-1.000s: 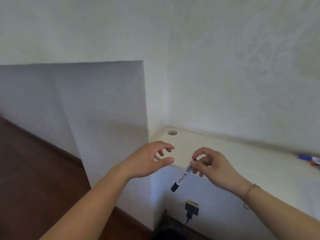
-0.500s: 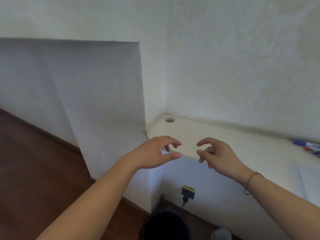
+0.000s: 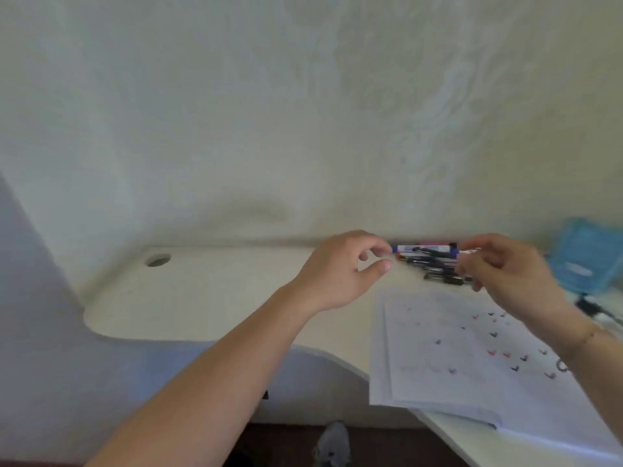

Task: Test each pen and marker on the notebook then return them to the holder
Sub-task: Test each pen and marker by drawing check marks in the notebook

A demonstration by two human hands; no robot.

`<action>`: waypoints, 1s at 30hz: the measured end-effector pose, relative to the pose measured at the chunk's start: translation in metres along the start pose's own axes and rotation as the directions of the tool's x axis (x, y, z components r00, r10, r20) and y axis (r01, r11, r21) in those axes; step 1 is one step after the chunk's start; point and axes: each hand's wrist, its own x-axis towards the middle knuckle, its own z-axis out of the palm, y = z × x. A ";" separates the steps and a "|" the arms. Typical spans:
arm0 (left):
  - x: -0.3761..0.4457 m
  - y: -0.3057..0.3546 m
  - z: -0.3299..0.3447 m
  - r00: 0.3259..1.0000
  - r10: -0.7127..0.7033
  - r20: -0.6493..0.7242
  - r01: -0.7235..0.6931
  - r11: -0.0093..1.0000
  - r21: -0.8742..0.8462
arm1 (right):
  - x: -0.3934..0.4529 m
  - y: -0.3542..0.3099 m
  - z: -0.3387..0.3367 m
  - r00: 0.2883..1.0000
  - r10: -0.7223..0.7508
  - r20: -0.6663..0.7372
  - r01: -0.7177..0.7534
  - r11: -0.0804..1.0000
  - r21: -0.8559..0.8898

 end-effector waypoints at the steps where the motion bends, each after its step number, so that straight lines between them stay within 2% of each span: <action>1: 0.018 0.008 0.020 1.000 0.024 0.012 -0.024 1.000 0.004 | 0.003 0.019 -0.017 0.998 0.029 -0.051 -0.034 0.994 -0.104; 3: 0.050 0.022 0.058 0.998 0.038 0.049 -0.039 0.999 0.023 | 0.007 0.052 -0.044 0.994 0.065 -0.090 -0.092 0.933 -0.348; 5: 0.075 0.031 0.090 0.993 0.006 0.117 -0.012 0.999 0.051 | 0.007 0.076 -0.060 0.992 0.107 -0.072 -0.129 0.819 -0.559; 8: 0.101 0.036 0.128 0.973 -0.021 0.230 -0.026 0.979 0.200 | 0.010 0.096 -0.066 0.990 0.139 -0.036 -0.123 0.695 -0.709; 11: 0.112 0.029 0.148 0.961 -0.055 0.271 -0.053 0.925 0.376 | 0.018 0.100 -0.064 0.991 0.136 0.002 -0.091 0.670 -0.737; 13: 0.113 0.022 0.153 0.964 -0.045 0.261 -0.072 0.904 0.422 | 0.023 0.101 -0.060 0.988 0.139 0.073 -0.041 0.680 -0.732; 17: 0.112 0.012 0.153 0.970 -0.009 0.243 -0.087 0.921 0.379 | 0.028 0.103 -0.051 0.968 0.146 0.202 0.038 0.716 -0.697; 22: 0.108 0.006 0.148 0.965 0.025 0.259 -0.098 0.957 0.273 | 0.030 0.102 -0.048 0.972 0.171 0.158 -0.021 0.739 -0.674; 24: 0.105 0.013 0.142 0.952 0.079 0.295 -0.163 0.948 0.273 | 0.031 0.103 -0.056 0.985 0.163 0.061 -0.099 0.811 -0.577; 27: 0.099 0.035 0.132 0.935 0.137 0.327 -0.228 0.939 0.257 | 0.023 0.100 -0.077 0.975 0.211 -0.072 -0.221 0.956 -0.193; 30: 0.091 0.062 0.131 0.920 0.191 0.342 -0.273 0.939 0.209 | 0.005 0.090 -0.093 0.947 0.272 -0.169 -0.237 0.950 0.201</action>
